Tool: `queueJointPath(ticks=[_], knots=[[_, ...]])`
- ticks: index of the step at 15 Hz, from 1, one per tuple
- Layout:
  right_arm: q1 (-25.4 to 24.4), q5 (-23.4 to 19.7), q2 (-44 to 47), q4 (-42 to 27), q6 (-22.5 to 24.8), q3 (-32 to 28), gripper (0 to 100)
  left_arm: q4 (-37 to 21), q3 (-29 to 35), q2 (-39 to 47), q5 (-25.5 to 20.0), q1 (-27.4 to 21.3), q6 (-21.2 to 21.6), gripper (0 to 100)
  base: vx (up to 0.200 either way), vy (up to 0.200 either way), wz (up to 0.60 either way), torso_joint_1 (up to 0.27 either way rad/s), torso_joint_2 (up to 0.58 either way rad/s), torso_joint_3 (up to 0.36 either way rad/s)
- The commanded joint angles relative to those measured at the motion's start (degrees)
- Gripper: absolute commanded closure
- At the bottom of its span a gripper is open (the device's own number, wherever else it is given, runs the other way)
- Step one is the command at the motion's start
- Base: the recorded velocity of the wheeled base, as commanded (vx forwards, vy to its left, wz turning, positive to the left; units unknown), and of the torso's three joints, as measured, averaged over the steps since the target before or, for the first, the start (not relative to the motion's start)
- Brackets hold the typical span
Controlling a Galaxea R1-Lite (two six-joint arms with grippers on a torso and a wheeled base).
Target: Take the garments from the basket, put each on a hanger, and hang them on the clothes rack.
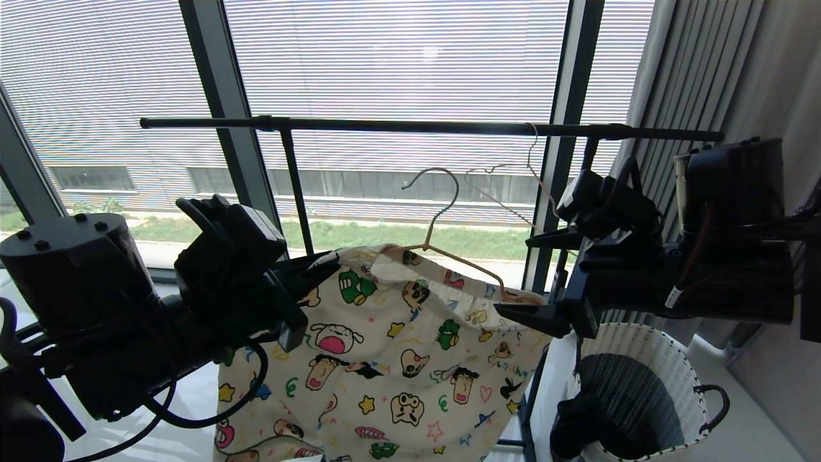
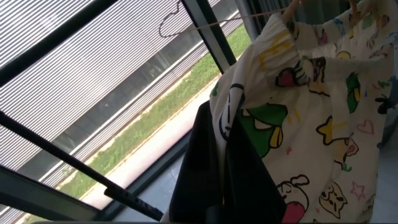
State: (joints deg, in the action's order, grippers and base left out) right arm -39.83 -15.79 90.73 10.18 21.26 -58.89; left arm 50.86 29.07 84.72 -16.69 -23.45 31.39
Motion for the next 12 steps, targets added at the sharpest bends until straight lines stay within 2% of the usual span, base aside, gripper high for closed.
queueJointPath(ticks=[1,2,6,12], knots=[[-1.3,0.0,4.6,-2.2,0.6,-4.2,0,0.7,-0.4,-0.3,-0.1,-1.5,0.2,100,0.0,0.0,0.0,0.0,0.0,0.0],[-1.3,-0.1,5.9,-4.3,1.9,-6.1,0,1.5,-0.9,-0.4,-0.1,-2.4,0.4,100,0.0,0.0,0.0,0.0,0.0,0.0],[-1.3,-1.3,7.4,-8.7,5.0,-7.4,0,4.2,-3.2,-0.4,-0.1,-4.7,1.3,100,0.0,0.0,0.0,0.0,0.0,0.0],[-1.1,-1.0,8.3,-12.1,5.2,-8.2,0,5.3,-4.1,-0.4,-0.1,-5.9,2.4,100,0.0,0.0,0.0,0.0,0.0,0.0]])
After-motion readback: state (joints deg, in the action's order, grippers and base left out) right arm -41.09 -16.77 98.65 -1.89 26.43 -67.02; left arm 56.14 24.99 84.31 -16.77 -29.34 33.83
